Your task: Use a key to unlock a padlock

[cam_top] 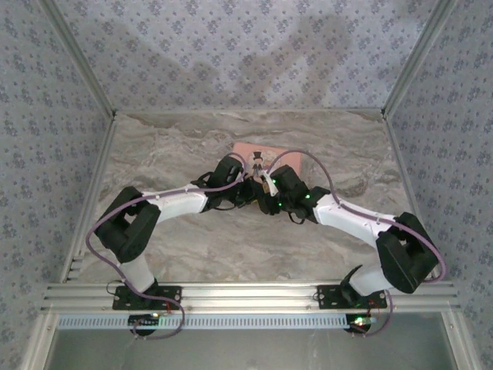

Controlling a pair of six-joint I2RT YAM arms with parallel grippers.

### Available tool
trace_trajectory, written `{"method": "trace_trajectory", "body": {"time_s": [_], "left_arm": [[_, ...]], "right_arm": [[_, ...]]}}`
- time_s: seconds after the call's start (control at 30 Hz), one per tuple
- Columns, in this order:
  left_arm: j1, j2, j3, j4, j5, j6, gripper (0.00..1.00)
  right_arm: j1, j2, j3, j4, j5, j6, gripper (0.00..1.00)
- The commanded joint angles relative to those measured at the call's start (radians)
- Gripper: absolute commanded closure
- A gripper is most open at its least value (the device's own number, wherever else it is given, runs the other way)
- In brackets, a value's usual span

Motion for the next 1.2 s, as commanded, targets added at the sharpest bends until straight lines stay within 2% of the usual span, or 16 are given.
{"method": "trace_trajectory", "body": {"time_s": [0.0, 0.17, 0.4, 0.57, 0.9, 1.0, 1.17], "left_arm": [[-0.004, -0.038, 0.043, 0.0, 0.027, 0.008, 0.96], [-0.002, -0.042, 0.045, 0.0, 0.03, 0.011, 0.96], [-0.002, -0.041, 0.046, 0.004, 0.036, 0.009, 0.96], [-0.001, -0.04, 0.046, 0.005, 0.04, 0.008, 0.96], [-0.002, -0.04, 0.044, 0.009, 0.046, 0.006, 0.96], [0.0, -0.041, 0.045, 0.011, 0.047, 0.006, 0.96], [0.001, -0.038, 0.044, 0.011, 0.051, 0.006, 0.96]], "right_arm": [[0.008, 0.024, 0.035, -0.02, 0.022, -0.02, 0.68], [0.012, 0.031, 0.04, -0.026, 0.048, -0.03, 0.62], [0.016, 0.04, 0.05, -0.029, 0.059, -0.04, 0.69], [0.017, 0.049, 0.054, -0.031, 0.069, -0.047, 0.7], [0.024, 0.057, 0.053, -0.022, 0.152, -0.052, 0.61], [0.024, 0.044, 0.039, -0.001, 0.15, -0.047, 0.68], [0.022, 0.043, 0.041, 0.0, 0.127, -0.056, 0.9]]}}
